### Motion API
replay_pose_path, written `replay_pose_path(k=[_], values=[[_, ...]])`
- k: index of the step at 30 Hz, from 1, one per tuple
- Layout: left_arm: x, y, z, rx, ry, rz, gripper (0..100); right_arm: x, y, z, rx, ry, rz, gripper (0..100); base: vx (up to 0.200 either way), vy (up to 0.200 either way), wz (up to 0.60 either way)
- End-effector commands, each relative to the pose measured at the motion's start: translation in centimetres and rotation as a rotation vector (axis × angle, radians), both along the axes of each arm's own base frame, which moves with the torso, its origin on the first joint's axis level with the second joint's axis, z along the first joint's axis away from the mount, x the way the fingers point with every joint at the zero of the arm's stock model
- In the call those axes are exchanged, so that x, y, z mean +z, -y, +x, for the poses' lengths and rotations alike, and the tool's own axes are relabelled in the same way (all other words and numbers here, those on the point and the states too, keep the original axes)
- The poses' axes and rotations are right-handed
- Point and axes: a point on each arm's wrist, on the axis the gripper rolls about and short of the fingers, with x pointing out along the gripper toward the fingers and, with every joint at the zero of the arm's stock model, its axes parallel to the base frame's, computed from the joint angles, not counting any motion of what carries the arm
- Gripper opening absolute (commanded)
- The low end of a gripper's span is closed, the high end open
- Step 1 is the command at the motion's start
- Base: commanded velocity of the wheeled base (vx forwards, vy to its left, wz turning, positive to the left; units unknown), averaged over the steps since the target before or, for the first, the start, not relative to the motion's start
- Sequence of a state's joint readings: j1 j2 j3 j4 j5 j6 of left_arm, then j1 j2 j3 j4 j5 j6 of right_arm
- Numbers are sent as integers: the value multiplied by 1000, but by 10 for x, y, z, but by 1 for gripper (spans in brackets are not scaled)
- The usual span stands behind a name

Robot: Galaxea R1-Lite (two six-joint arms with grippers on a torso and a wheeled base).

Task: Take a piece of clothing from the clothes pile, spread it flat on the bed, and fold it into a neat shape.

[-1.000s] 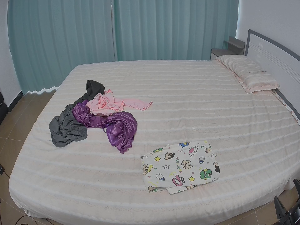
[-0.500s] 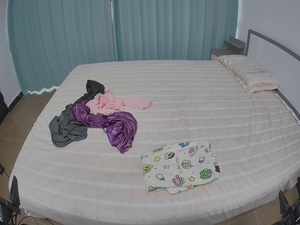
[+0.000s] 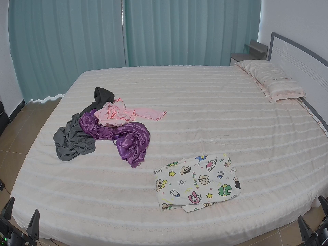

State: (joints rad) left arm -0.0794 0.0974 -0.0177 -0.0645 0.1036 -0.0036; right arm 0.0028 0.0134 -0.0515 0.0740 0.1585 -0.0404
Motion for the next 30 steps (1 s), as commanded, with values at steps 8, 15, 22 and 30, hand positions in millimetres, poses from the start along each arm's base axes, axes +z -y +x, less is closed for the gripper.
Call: replay_pose_path(k=[8, 15, 22, 30], values=[[-5, 1, 2, -61, -32, -5, 100, -7, 3, 2, -146, 17, -17, 100, 0, 0, 0], [-5, 2, 2, -63, -31, -22, 100, -7, 3, 3, -163, 23, 23, 100, 0, 0, 0], [-5, 0, 2, -10, -23, -59, 100, -7, 4, 3, -191, 25, 46, 100, 0, 0, 0], [-5, 1, 0, 13, -13, -73, 100, -7, 4, 3, -168, 26, 29, 100, 0, 0, 0]])
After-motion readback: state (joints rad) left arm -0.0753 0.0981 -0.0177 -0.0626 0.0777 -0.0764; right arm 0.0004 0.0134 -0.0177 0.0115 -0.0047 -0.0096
